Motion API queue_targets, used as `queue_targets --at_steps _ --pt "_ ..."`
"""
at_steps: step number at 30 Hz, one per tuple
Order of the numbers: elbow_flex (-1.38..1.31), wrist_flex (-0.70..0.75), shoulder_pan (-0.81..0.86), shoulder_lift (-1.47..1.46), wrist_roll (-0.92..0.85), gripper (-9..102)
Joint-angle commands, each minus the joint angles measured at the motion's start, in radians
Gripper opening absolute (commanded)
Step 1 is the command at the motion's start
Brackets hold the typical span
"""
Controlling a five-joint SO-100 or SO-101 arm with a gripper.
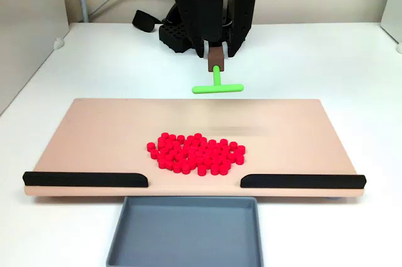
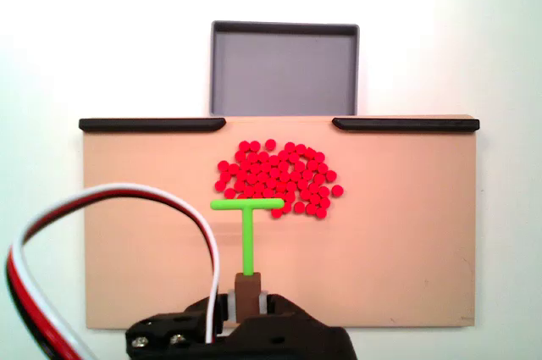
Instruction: Gather the right side granules
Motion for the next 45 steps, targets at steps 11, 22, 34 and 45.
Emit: queue_targets --at_steps 11,22,34,45 --pt "-0.021 -0.006 -0.006 0.025 -0.051 0" --pt "-0.021 -0.006 -0.002 0.029 -0.061 0" --pt "-0.021 -0.006 0.000 0.021 -0.060 0" --pt "-0.021 -0.006 -0.002 0.018 -0.061 0"
